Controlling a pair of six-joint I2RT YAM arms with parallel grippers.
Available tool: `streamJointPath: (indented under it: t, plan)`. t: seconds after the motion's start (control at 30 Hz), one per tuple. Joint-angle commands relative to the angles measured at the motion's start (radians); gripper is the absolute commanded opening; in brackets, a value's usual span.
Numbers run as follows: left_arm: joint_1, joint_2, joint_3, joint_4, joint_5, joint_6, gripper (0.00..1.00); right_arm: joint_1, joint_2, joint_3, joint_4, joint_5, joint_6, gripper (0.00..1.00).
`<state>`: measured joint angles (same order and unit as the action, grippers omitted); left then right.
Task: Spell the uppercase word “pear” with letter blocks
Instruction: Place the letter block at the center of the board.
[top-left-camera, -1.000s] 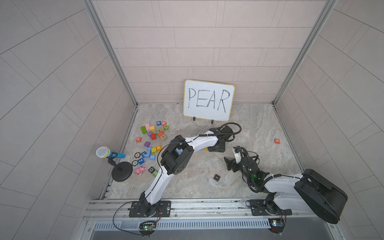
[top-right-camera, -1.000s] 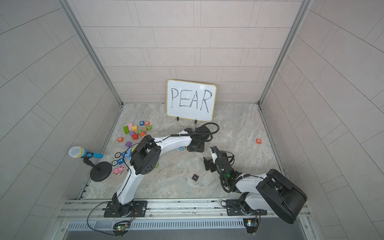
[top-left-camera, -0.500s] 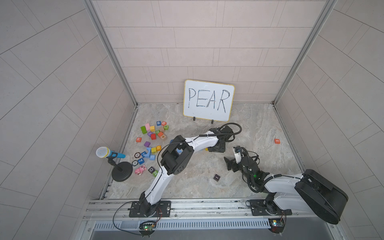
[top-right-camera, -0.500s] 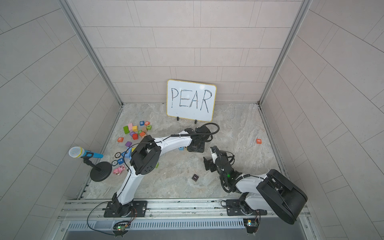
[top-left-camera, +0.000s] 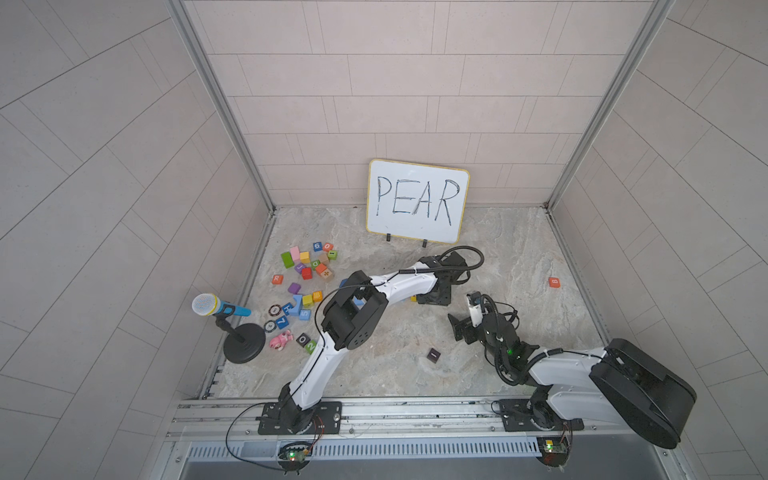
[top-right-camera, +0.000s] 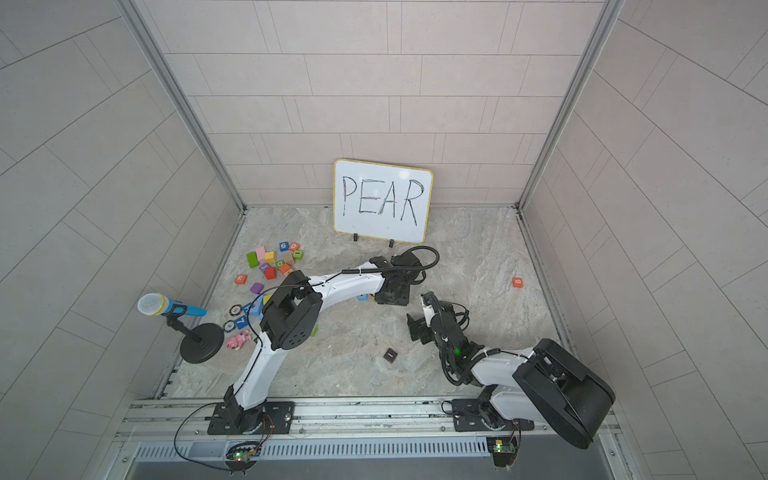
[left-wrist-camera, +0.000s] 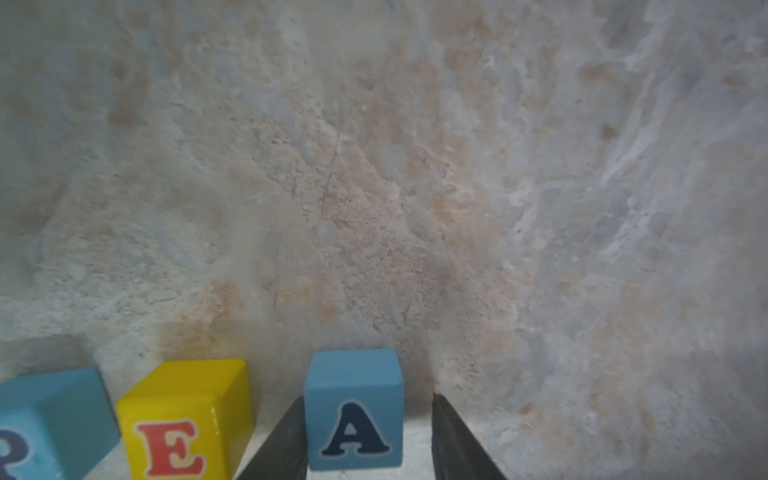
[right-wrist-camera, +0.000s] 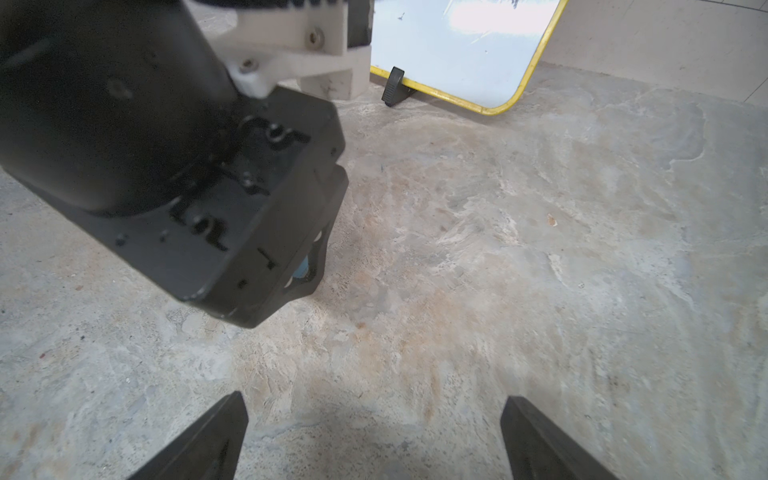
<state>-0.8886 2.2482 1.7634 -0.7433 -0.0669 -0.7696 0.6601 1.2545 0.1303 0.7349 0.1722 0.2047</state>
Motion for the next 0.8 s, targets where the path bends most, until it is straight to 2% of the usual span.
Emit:
streamJointPath:
  t: [0.0, 0.5, 0.77]
  plan:
    - [-0.007, -0.030, 0.024, -0.023, -0.001, -0.008, 0.50, -0.004, -0.011, -0.014, -0.005, 0.007, 0.009, 1.00]
    - [-0.009, -0.049, 0.021, -0.034, -0.012, -0.010, 0.50, -0.004, -0.017, -0.015, -0.007, 0.004, 0.009, 1.00]
    - [-0.009, -0.132, -0.006, -0.038, -0.070, -0.005, 0.54, -0.002, -0.132, 0.003, -0.107, -0.029, 0.009, 1.00]
